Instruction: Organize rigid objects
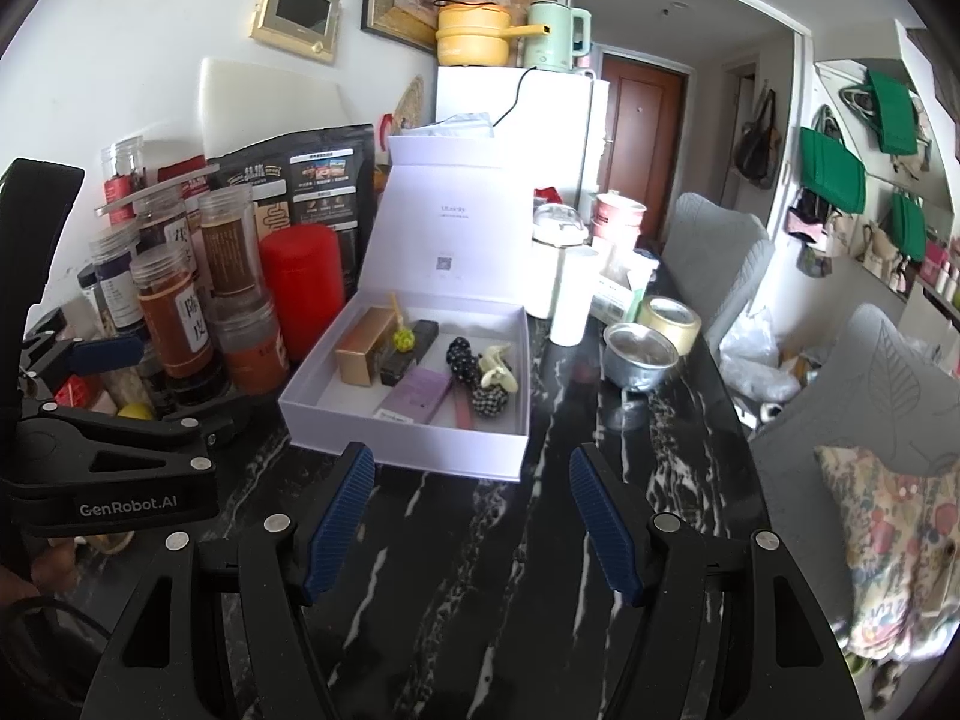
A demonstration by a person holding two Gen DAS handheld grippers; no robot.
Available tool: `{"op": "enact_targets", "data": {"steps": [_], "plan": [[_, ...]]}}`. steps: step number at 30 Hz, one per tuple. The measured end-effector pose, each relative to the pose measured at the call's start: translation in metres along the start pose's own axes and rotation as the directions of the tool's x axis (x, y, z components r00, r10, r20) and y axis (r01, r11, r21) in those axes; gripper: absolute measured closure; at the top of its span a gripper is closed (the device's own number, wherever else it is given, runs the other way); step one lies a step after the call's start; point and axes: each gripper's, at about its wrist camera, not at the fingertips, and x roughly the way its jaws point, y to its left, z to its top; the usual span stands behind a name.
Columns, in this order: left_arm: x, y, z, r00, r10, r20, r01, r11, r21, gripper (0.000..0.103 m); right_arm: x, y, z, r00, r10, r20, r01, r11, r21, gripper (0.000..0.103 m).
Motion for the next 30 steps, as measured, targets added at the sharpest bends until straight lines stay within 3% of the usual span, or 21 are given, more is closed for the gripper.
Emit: {"op": "enact_targets", "data": {"steps": [30], "plan": [[0.009,-0.012,-0.004,1.000,0.001,-0.024,0.000,0.999,0.049,0.002,0.006,-0.009,-0.002,0.999,-0.034,-0.016,0.034,0.999,0.016,0.034]]}}
